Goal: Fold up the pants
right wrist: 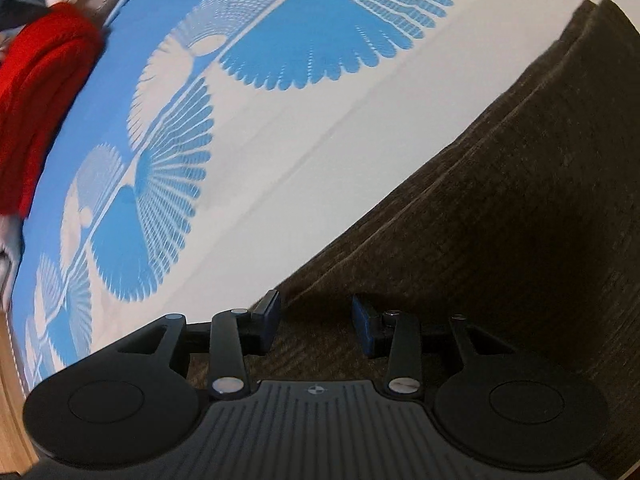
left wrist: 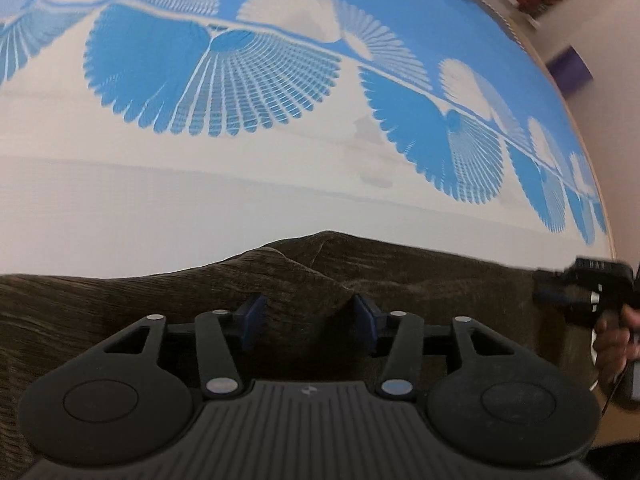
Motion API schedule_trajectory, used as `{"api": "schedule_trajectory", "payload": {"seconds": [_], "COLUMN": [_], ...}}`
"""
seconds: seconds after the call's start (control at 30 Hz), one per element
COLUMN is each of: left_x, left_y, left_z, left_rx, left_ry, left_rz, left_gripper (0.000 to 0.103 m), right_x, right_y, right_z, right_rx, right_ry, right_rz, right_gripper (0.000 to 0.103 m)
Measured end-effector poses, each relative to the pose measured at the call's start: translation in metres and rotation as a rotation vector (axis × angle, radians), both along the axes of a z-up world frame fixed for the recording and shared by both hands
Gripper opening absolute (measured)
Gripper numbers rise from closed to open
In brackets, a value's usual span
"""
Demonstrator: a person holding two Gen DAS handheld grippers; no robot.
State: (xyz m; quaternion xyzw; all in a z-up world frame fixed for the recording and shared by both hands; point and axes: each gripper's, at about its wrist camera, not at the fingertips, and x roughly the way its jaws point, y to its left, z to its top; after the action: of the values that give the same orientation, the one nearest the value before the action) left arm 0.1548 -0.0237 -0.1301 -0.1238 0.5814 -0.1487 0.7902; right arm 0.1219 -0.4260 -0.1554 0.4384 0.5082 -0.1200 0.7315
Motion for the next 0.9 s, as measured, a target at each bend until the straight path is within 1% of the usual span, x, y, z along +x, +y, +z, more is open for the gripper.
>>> {"api": "schedule_trajectory", "payload": {"seconds": [0.07,0.1,0.13,0.17,0.2,0.23,0.27,0.3,0.33,0.4,0.47,0.5,0.57,0.6,0.63,0.67,0.7,0.73,0.77,0.8,0.83,0.87,0.9], "left_x": [0.005,0.007,0.009,0.009,0.009,0.008,0.008,0.007,0.006,0.005,0.005,0.005,0.008,0.008,0.007,0.007,0.004,0.000,-0.004,-0.007,-0.011,-0.013,-0.013], "left_y": [0.003,0.002,0.002,0.001,-0.001,-0.001,-0.001,-0.001,0.000,0.003,0.006,0.007,0.006,0.007,0.008,0.007,0.003,-0.003,-0.011,-0.018,-0.025,-0.030,-0.037], "left_z": [-0.003,-0.005,-0.007,-0.007,-0.007,-0.006,-0.003,0.002,0.007,0.020,0.023,0.022,0.023,0.024,0.027,0.030,0.035,0.039,0.041,0.039,0.035,0.030,0.024], "left_rx": [-0.008,0.000,0.021,0.055,0.093,0.096,0.103,0.111,0.109,0.078,0.070,0.077,0.102,0.101,0.076,0.038,0.007,0.002,0.001,-0.006,0.005,0.033,0.070], "left_ry": [0.019,0.024,0.028,0.030,0.025,0.022,0.015,-0.001,-0.020,-0.080,-0.125,-0.144,-0.161,-0.159,-0.155,-0.154,-0.166,-0.188,-0.201,-0.194,-0.181,-0.174,-0.165], "left_rz": [0.017,0.020,0.017,0.011,-0.001,-0.010,-0.014,-0.020,-0.016,0.004,0.020,0.040,0.060,0.063,0.053,0.032,-0.006,-0.056,-0.113,-0.171,-0.214,-0.238,-0.263], "left_gripper": [0.057,0.055,0.043,0.033,0.026,0.022,0.019,0.011,0.004,0.003,0.003,0.000,0.001,0.003,0.005,0.006,0.008,0.008,0.008,0.008,0.008,0.008,0.008], "right_x": [0.002,0.002,0.002,0.001,0.001,0.000,-0.001,-0.003,-0.005,-0.010,-0.016,-0.019,-0.022,-0.023,-0.024,-0.025,-0.025,-0.026,-0.027,-0.028,-0.028,-0.030,-0.032], "right_y": [0.000,0.001,0.001,0.000,-0.002,-0.004,-0.006,-0.009,-0.012,-0.018,-0.024,-0.026,-0.033,-0.036,-0.038,-0.040,-0.041,-0.042,-0.042,-0.043,-0.044,-0.047,-0.049], "right_z": [-0.001,-0.001,-0.001,-0.001,-0.001,-0.002,-0.003,-0.003,-0.001,0.006,0.018,0.024,0.036,0.038,0.035,0.029,0.023,0.019,0.021,0.026,0.033,0.039,0.044], "right_rx": [-0.005,-0.008,-0.010,-0.014,-0.022,-0.019,-0.007,0.000,0.011,0.040,0.060,0.051,-0.018,-0.048,-0.057,-0.035,0.009,0.040,0.035,0.006,-0.033,-0.068,-0.100], "right_ry": [0.008,0.010,0.010,0.014,0.026,0.031,0.032,0.031,0.026,-0.002,-0.066,-0.102,-0.184,-0.194,-0.175,-0.145,-0.124,-0.114,-0.114,-0.125,-0.145,-0.163,-0.178], "right_rz": [-0.007,-0.006,-0.007,-0.013,-0.022,-0.033,-0.045,-0.059,-0.074,-0.116,-0.158,-0.171,-0.203,-0.219,-0.225,-0.217,-0.204,-0.191,-0.177,-0.158,-0.134,-0.107,-0.079], "right_gripper": [0.041,0.041,0.039,0.031,0.023,0.021,0.014,0.002,0.002,0.001,0.000,0.000,0.000,0.000,0.000,0.000,0.000,0.002,0.003,0.003,0.003,0.003,0.006]}}
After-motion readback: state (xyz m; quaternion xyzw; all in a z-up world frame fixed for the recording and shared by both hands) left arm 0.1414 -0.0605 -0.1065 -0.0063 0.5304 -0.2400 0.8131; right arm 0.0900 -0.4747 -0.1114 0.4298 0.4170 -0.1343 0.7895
